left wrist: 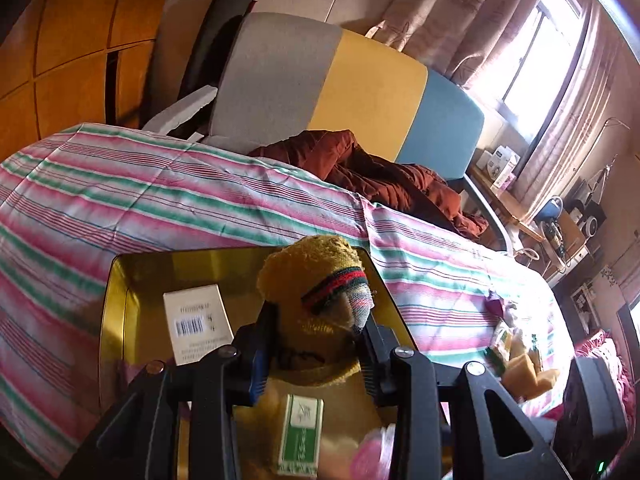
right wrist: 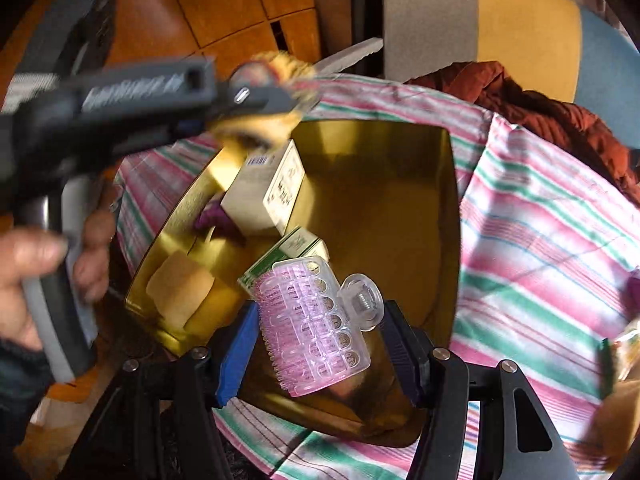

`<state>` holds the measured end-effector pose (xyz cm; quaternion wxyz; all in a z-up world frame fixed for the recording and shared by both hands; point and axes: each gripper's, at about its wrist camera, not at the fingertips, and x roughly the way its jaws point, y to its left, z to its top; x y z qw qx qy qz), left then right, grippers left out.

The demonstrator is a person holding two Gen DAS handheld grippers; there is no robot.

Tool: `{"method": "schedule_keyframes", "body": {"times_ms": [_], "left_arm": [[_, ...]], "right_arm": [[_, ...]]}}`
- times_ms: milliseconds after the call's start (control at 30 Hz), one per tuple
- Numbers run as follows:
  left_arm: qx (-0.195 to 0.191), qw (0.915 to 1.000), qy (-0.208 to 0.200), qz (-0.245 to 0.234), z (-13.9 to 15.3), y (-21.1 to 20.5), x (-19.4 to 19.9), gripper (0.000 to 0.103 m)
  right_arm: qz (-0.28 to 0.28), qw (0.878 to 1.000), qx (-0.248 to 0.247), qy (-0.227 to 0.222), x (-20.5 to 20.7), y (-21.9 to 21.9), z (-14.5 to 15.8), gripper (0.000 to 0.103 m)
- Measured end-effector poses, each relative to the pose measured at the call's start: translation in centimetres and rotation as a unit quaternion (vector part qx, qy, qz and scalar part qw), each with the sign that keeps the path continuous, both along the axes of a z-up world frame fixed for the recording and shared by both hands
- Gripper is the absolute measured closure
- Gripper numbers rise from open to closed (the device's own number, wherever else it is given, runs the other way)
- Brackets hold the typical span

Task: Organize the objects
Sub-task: 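Carry the knit hat and pink roller into the gold tray and release them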

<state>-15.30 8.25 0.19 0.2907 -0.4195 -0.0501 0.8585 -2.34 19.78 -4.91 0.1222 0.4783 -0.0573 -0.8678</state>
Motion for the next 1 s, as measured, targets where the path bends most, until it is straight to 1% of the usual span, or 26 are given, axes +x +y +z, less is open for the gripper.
{"method": "schedule_keyframes", "body": {"times_ms": [100, 167, 233, 300, 367, 500, 733, 867, 933, 1000], "left_arm": [[-0.001, 0.9999, -0.009, 0.006, -0.6, 0.3, -1.2, 0.065], [-0.011, 0.9998, -0.001, 0.015, -0.8, 0.4, -1.8, 0.065], [-0.009, 0.9999, -0.001, 0.012, -0.7, 0.6, -2.2, 0.065], [-0.008, 0.9999, 0.01, 0.004, -0.3, 0.8, -2.0, 0.065], [-0.007, 0.9998, 0.017, 0.001, 0.0, 0.7, -1.4, 0.065], [-0.005, 0.9999, 0.015, 0.001, 0.0, -0.2, -0.1, 0.065], [-0.009, 0.9999, 0.006, 0.007, -0.9, -2.9, 3.1, 0.065], [-0.012, 0.9999, 0.0, 0.006, -1.6, -4.1, 5.2, 0.065], [-0.013, 0.9998, -0.013, 0.008, -2.3, -4.8, 6.2, 0.065], [-0.01, 0.9996, -0.023, 0.015, -2.9, -5.3, 6.9, 0.06]], "right_arm": [[0.012, 1.0, -0.008, -0.01, -0.2, -0.5, -0.8, 0.041], [0.018, 1.0, -0.011, -0.015, -0.3, -1.1, -1.2, 0.041], [0.024, 1.0, -0.01, -0.016, -0.3, -1.6, -1.5, 0.041], [0.025, 1.0, -0.008, -0.018, -0.3, -1.8, -1.7, 0.041], [0.019, 1.0, -0.009, -0.017, -0.2, -1.6, -1.8, 0.041], [-0.009, 1.0, -0.003, -0.002, -0.9, -0.3, -1.0, 0.041], [-0.017, 0.999, 0.037, 0.02, -2.9, 0.1, 0.1, 0.041], [-0.029, 0.998, 0.047, 0.026, -4.7, 0.8, 0.6, 0.041], [-0.041, 0.998, 0.046, 0.029, -6.3, 1.4, 1.1, 0.041], [-0.049, 0.997, 0.037, 0.036, -8.2, 2.0, 1.8, 0.04]]}}
